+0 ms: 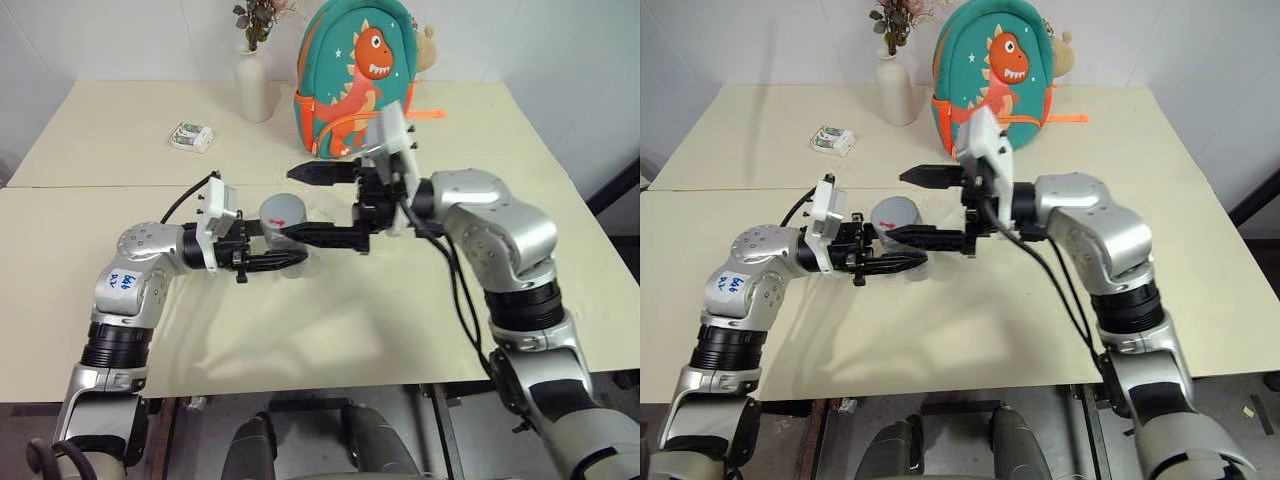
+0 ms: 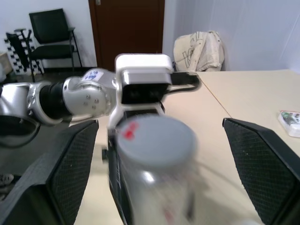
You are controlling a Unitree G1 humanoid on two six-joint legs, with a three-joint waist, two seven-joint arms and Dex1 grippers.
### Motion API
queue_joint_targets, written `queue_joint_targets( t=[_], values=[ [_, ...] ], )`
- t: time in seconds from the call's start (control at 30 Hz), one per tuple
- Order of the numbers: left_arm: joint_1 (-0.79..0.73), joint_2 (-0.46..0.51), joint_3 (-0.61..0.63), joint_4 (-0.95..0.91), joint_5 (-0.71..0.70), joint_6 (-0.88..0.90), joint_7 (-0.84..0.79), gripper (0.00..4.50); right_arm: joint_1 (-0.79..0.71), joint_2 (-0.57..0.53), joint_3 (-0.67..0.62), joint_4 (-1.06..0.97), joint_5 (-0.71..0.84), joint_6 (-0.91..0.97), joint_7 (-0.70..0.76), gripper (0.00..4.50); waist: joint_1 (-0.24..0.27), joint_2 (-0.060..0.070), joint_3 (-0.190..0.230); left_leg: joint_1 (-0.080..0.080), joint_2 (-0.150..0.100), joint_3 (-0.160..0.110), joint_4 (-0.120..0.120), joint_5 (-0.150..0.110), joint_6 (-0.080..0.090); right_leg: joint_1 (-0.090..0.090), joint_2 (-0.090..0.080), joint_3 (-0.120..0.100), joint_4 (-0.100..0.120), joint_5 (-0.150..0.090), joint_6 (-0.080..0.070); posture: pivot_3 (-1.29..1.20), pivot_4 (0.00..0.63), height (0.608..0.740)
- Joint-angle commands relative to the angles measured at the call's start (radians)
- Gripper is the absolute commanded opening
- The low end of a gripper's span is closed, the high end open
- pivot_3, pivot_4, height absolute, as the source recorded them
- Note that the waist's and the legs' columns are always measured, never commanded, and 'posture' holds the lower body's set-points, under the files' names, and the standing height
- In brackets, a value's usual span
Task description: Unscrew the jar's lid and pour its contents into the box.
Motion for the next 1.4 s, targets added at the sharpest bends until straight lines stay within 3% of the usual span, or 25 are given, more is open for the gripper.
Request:
queue_joint_targets(
  t=[0.03,0.63,1.17,1.4],
  values=[
    [-0.009,-0.012,-0.007,-0.033,0.011,-0.005,0.031,2.07,-0.013,0.023,0.002,-0.022,-0.026,-0.006,-0.061,4.47,0.002,0.000,0.000,0.000,0.000,0.000,0.000,0.000,0.000,0.000,0.000,0.000,0.000,0.000,0.000,0.00,0.150,0.740],
    [-0.002,-0.021,-0.015,-0.048,-0.004,0.004,0.049,2.07,-0.051,0.039,0.024,0.098,-0.123,-0.081,-0.068,4.47,0.000,0.000,0.000,0.000,0.000,0.000,0.001,0.000,0.000,0.000,0.000,0.000,0.000,0.000,0.000,0.00,0.150,0.740],
    [0.009,-0.002,0.003,-0.023,-0.002,-0.014,0.027,2.07,-0.042,-0.142,-0.100,0.216,-0.085,-0.096,0.021,4.47,0.004,0.000,0.000,0.000,-0.001,0.000,0.001,0.000,0.000,0.000,-0.001,0.000,-0.001,0.000,0.000,0.00,0.150,0.740],
    [0.012,0.021,0.007,-0.004,0.008,-0.025,0.002,2.07,-0.022,-0.175,-0.121,0.091,0.013,0.019,0.083,4.47,-0.002,0.000,0.000,0.000,0.000,0.000,-0.003,0.000,0.000,-0.001,0.000,0.000,-0.002,0.000,0.000,0.00,0.150,0.740]
  ],
)
